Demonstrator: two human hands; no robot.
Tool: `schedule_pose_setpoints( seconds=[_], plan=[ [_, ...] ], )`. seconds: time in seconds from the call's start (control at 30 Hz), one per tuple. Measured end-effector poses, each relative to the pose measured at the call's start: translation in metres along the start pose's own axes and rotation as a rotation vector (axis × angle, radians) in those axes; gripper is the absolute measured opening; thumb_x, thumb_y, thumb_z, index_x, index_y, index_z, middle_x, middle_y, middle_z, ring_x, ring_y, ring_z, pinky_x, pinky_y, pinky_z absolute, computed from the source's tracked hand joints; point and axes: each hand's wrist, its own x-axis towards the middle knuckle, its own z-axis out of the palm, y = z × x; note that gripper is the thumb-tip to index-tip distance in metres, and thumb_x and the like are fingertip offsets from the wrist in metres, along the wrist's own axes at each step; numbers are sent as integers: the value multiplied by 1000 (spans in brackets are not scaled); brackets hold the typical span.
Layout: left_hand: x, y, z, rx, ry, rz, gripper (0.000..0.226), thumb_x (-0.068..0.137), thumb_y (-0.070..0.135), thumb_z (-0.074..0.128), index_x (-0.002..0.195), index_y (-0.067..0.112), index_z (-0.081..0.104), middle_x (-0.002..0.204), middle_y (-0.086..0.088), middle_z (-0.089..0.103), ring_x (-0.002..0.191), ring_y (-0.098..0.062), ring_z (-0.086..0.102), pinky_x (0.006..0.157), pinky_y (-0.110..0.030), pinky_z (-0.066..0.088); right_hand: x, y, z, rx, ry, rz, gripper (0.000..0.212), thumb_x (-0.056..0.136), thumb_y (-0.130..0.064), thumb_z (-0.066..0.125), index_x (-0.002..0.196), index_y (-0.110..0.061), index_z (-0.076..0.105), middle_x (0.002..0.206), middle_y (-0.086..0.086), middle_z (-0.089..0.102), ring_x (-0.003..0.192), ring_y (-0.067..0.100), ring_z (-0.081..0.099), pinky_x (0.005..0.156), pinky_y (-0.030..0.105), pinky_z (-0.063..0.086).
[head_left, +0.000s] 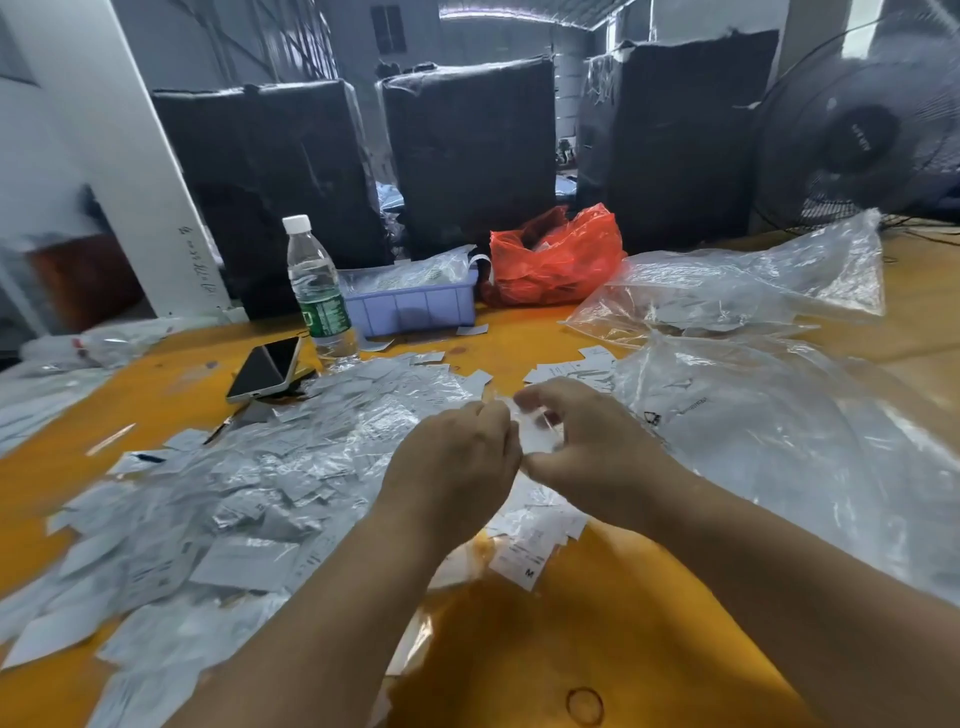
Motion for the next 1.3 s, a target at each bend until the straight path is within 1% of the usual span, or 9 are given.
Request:
schedule_pose_setpoints(
  seconds=[0.17, 0.23, 0.37, 0.53, 0.73, 0.9, 1.0, 1.13, 1.3],
  plan=[
    [-27, -18, -16, -287, -62, -193, 30, 102, 32, 37, 80, 16, 51, 68, 3, 54, 62, -13, 50, 53, -32, 38, 6, -13, 16, 110, -67, -123, 14, 88, -16, 69, 101, -18, 75, 89, -10, 71, 83, 3, 64, 73, 23, 54],
    [-37, -22, -23, -415, -77, -272, 29, 101, 33, 41, 82, 18, 56, 68, 5, 61, 63, -9, 56, 53, -27, 43, 7, -12, 24, 153, -51, -135, 10, 89, -15, 68, 94, -16, 77, 81, -8, 72, 75, 5, 66, 70, 27, 56],
    [-46, -30, -31, -692, -116, -373, 14, 98, 30, 54, 91, 21, 62, 67, 11, 65, 56, 0, 57, 49, -10, 39, 5, -11, 30, 385, -60, -61, 11, 89, -6, 66, 88, -12, 74, 73, 4, 70, 62, 17, 63, 62, 37, 54],
    [-42, -41, -34, -802, -105, -462, 13, 95, 14, 58, 88, 16, 68, 62, 6, 65, 55, -3, 56, 53, -13, 42, 3, -9, 25, 661, -91, 28, 11, 88, 2, 65, 93, -7, 69, 72, 13, 70, 59, 20, 63, 59, 27, 55],
    [-38, -43, -27, -869, -1, -686, 15, 95, 14, 51, 86, 11, 63, 63, 4, 64, 54, -5, 53, 52, -21, 42, 2, -8, 26, 926, -247, 238, 36, 75, 7, 71, 109, -3, 63, 80, 13, 69, 70, 26, 65, 69, 33, 58],
    [-40, -35, -29, -700, 37, -627, 16, 94, 20, 49, 82, 18, 58, 69, -1, 63, 57, -14, 55, 47, -24, 43, -1, -11, 21, 1035, -260, 276, 54, 65, -1, 72, 117, -3, 57, 84, 21, 71, 69, 29, 68, 65, 35, 58],
    [-39, -32, -33, -647, 45, -531, 15, 93, 19, 53, 81, 22, 59, 70, -4, 65, 61, -22, 58, 52, -39, 48, -2, -12, 20, 973, -262, 287, 57, 66, -7, 74, 120, -6, 54, 83, 23, 71, 65, 28, 67, 59, 34, 56],
    [-39, -30, -37, -724, -6, -475, 19, 95, 19, 53, 80, 25, 63, 67, 3, 63, 52, -10, 52, 46, -25, 41, -2, -12, 15, 845, -294, 228, 53, 72, -14, 73, 120, -11, 52, 81, 18, 72, 56, 22, 63, 44, 28, 48],
    [-41, -30, -41, -812, -106, -465, 19, 84, 33, 49, 78, 21, 62, 65, 5, 60, 54, -4, 47, 47, -19, 38, -2, -11, 9, 861, -382, 211, 66, 65, -8, 77, 124, -10, 47, 90, 23, 71, 51, 19, 57, 42, 27, 43]
  ],
)
